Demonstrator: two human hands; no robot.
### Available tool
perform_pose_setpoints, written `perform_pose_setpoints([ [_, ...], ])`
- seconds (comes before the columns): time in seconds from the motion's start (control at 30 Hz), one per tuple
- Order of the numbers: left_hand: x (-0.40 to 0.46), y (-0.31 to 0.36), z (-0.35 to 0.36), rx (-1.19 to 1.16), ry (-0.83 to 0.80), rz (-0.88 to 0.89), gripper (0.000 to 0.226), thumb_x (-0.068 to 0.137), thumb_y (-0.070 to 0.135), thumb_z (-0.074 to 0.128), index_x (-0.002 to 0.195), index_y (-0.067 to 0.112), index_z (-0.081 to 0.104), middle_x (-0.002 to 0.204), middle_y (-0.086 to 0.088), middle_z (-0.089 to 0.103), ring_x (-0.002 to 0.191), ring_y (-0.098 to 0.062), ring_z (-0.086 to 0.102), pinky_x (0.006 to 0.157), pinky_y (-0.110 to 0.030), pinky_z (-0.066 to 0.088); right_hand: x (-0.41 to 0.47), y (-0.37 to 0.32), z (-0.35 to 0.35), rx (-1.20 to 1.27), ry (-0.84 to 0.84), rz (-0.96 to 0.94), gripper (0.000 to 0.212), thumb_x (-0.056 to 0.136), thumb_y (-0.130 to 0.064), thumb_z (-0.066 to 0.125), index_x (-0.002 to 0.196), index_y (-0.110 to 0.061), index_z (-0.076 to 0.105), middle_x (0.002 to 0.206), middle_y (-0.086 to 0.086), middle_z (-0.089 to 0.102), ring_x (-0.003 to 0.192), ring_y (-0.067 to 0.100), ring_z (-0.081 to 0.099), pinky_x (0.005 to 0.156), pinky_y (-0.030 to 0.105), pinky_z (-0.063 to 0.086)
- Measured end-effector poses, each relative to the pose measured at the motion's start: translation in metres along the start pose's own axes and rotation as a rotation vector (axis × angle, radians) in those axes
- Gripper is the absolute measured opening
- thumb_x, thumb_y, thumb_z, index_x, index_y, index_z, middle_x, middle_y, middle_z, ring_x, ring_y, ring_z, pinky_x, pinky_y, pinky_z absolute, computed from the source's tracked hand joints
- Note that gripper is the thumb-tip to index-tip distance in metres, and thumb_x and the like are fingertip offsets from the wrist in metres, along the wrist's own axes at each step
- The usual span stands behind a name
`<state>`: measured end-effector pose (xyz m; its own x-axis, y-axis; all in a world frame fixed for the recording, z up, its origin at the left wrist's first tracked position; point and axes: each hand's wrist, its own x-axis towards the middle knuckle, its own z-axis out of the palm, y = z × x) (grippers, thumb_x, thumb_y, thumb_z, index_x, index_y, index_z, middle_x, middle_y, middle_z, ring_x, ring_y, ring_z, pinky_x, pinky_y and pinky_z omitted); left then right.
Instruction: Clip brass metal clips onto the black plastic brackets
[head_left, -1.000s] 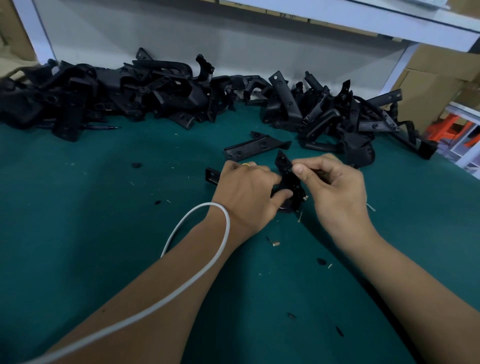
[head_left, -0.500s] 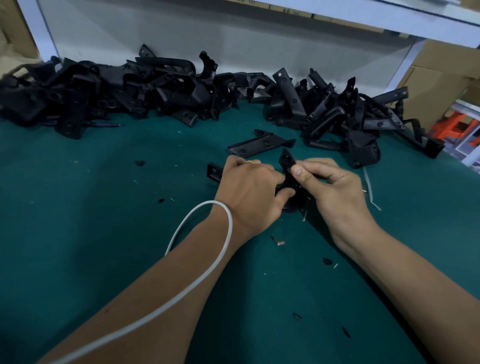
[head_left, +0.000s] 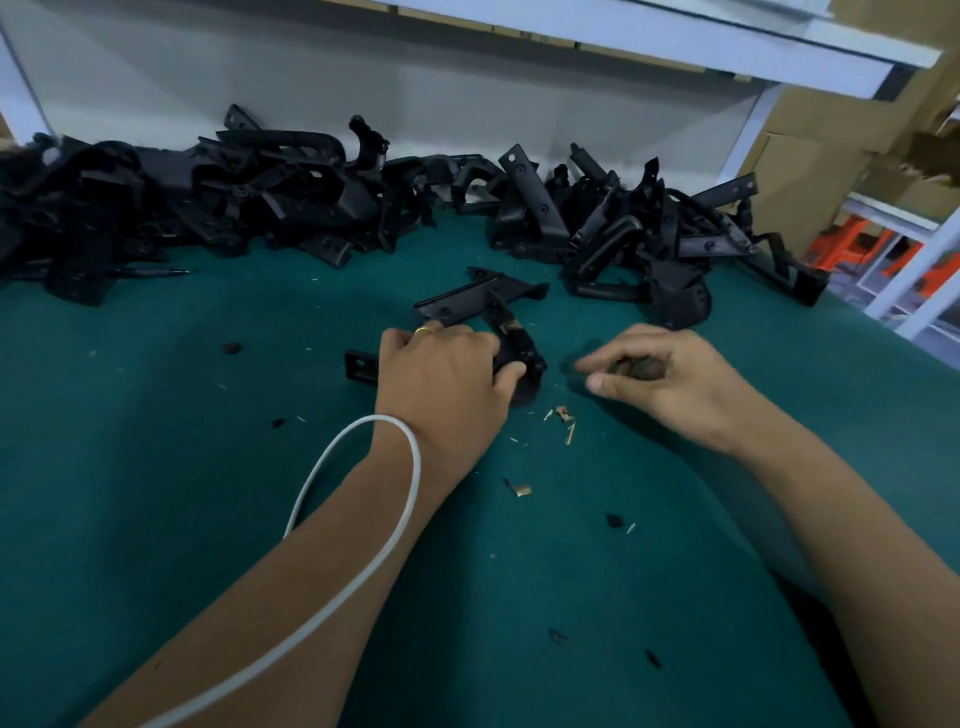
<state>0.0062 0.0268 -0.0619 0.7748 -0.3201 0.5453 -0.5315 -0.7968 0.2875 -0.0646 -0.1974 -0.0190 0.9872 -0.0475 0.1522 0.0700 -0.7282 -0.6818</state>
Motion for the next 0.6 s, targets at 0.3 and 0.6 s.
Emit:
perform_pose_setpoints([
  [0.3, 0.0, 0.001, 0.0, 0.017, 0.01, -0.018, 0.037, 0.095, 0.057, 0.057, 0.074, 0.027, 0.049, 0.076, 0.008, 0.058, 0.082, -0.022, 0.058, 0.08, -0.037, 0.026, -0.003, -0.005, 0.007, -0.04, -0.208, -0.038, 0.011, 0.084, -0.027, 0.085, 0.09, -0.035, 0.079, 0.1, -0.001, 0.065, 0.092, 0.029, 0.059, 0.083, 0.044, 0.05],
  [0.6, 0.0, 0.003, 0.0, -0.023, -0.053, 0.028, 0.037, 0.095, 0.059, 0.056, 0.078, 0.026, 0.056, 0.079, 0.009, 0.059, 0.085, -0.021, 0.057, 0.083, -0.037, 0.03, 0.004, -0.003, 0.014, 0.378, 0.028, -0.154, 0.008, 0.099, 0.001, 0.066, 0.103, 0.001, 0.06, 0.094, 0.014, 0.076, 0.089, 0.029, 0.075, 0.088, 0.032, 0.059],
])
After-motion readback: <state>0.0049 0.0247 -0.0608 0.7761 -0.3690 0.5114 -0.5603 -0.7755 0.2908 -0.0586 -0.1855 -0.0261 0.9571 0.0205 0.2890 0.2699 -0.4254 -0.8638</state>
